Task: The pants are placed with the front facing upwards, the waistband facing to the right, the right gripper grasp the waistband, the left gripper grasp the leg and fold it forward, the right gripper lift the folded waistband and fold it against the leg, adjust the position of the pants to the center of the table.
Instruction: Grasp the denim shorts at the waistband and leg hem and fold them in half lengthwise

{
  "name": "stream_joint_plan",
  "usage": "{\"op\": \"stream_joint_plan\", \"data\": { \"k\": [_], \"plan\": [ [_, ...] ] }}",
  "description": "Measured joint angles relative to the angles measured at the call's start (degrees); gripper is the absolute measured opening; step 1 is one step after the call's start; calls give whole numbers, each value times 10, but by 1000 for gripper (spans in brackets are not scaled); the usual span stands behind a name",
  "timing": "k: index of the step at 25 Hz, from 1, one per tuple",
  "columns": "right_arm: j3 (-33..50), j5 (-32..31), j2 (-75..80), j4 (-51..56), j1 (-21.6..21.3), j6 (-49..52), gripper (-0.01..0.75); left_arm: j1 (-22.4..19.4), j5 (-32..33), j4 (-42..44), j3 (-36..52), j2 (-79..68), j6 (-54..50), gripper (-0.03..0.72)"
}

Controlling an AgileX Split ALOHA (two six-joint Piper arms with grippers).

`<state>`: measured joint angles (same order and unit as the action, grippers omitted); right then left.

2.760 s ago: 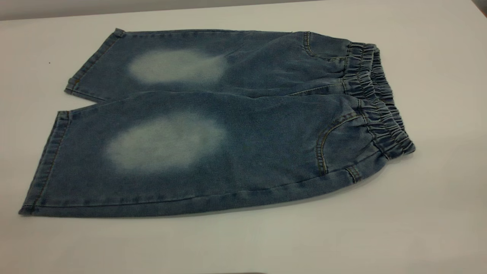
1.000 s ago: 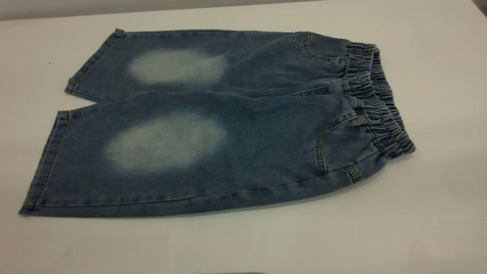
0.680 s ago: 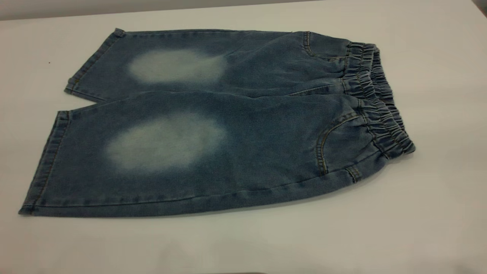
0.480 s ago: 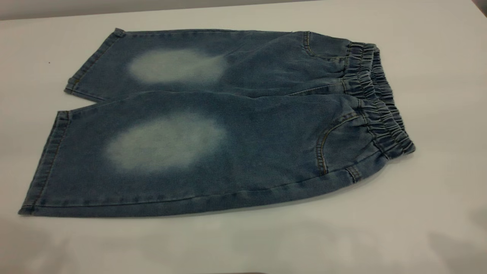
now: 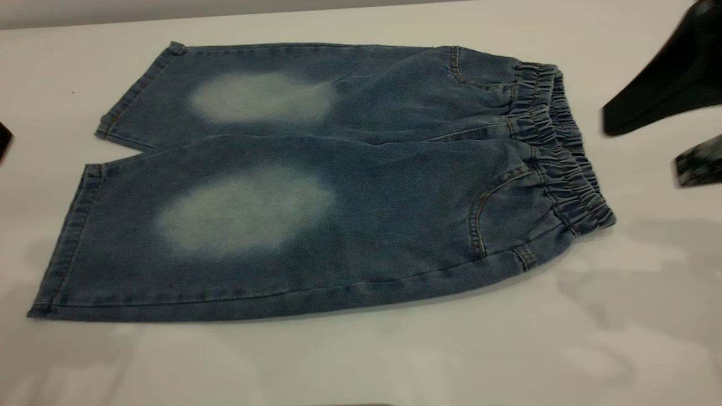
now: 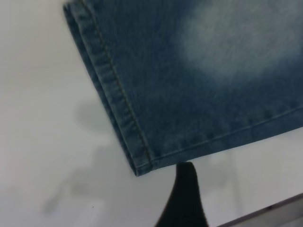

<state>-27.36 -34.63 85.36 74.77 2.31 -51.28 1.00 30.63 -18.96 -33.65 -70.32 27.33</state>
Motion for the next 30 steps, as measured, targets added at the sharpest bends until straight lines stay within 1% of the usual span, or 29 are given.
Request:
{"op": "stream_joint_plan", "data": {
  "k": [4,6,10,17,22,30],
  "plan": [
    [-4,-2,97,124,-1,-115,586,0,-9,0,-11,-45,7,556],
    [-6,-17,136,178,-1,-159,586,0,-12,-1,-22,-60,7,556],
    [-7,-36,192,245,-1,-218,586,0,-21,-5,-40,-83,8,554],
    [-35,-35,264,280,-1,-261,586,0,-35,-54,-41,-115,41,547],
    [-58,-1,300,283,-1,-261,586,3,-37,-78,-41,-121,65,547],
    [-67,39,318,293,-2,-274,570,24,-42,-88,-41,-121,80,547]
  ]
}}
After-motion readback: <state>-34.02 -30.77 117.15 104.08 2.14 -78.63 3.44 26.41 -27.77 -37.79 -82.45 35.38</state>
